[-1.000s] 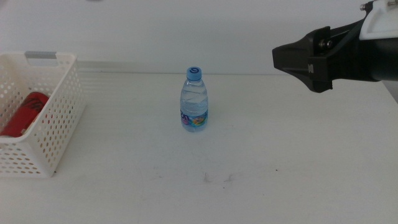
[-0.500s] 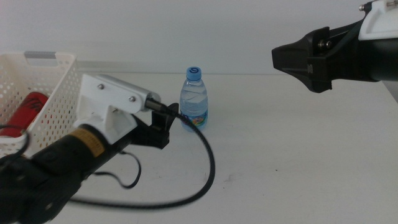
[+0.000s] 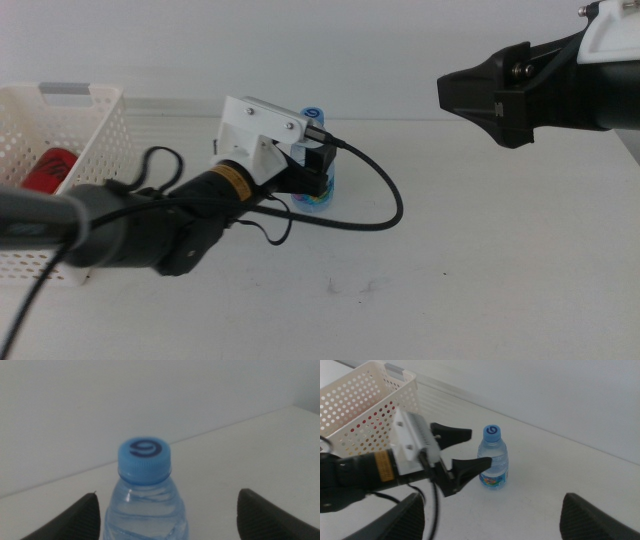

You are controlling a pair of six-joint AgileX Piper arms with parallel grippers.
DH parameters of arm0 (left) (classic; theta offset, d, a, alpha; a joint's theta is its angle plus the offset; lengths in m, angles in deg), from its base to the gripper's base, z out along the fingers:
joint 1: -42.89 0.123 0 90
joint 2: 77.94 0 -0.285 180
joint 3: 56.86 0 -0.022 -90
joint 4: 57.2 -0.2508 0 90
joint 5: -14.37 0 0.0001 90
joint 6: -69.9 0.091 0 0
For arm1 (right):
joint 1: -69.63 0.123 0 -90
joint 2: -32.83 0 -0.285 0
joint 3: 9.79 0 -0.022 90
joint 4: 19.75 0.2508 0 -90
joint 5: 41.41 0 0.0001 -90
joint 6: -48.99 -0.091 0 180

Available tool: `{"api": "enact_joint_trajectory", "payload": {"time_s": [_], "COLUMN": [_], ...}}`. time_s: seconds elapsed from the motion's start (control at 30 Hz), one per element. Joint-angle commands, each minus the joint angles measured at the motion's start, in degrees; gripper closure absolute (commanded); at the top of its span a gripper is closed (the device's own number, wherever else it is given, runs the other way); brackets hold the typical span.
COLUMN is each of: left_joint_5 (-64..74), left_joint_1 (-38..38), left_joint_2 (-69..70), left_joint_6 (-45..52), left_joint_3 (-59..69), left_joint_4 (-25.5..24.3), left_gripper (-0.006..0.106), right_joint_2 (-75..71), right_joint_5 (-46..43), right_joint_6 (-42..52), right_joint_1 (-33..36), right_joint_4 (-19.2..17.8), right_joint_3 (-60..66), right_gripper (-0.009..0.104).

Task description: Use arms to grab the bottles and put them into the dustbin to the left of the table.

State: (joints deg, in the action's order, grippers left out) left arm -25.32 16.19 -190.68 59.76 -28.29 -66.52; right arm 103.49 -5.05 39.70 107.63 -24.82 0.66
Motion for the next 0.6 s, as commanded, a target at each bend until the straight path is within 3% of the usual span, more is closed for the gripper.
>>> {"api": "enact_joint_trajectory", "payload": {"time_s": [0.0, 0.57], "left_joint_5": [-2.03, -7.64], "left_joint_1": [0.23, 0.33], "left_joint_2": [-3.38, -24.13], "left_joint_6": [-0.80, -0.25], "left_joint_3": [-2.15, -16.08], "left_joint_4": [0.46, 3.39], "left_gripper": [0.007, 0.008], "right_joint_2": [-0.17, -0.17], "right_joint_5": [-0.55, -0.55], "right_joint_6": [0.10, 0.10], "right_joint_1": [-0.32, -0.32], "right_joint_4": [-0.66, -0.66], "right_joint_3": [0.24, 0.24], "right_gripper": [0.016, 0.016]}}
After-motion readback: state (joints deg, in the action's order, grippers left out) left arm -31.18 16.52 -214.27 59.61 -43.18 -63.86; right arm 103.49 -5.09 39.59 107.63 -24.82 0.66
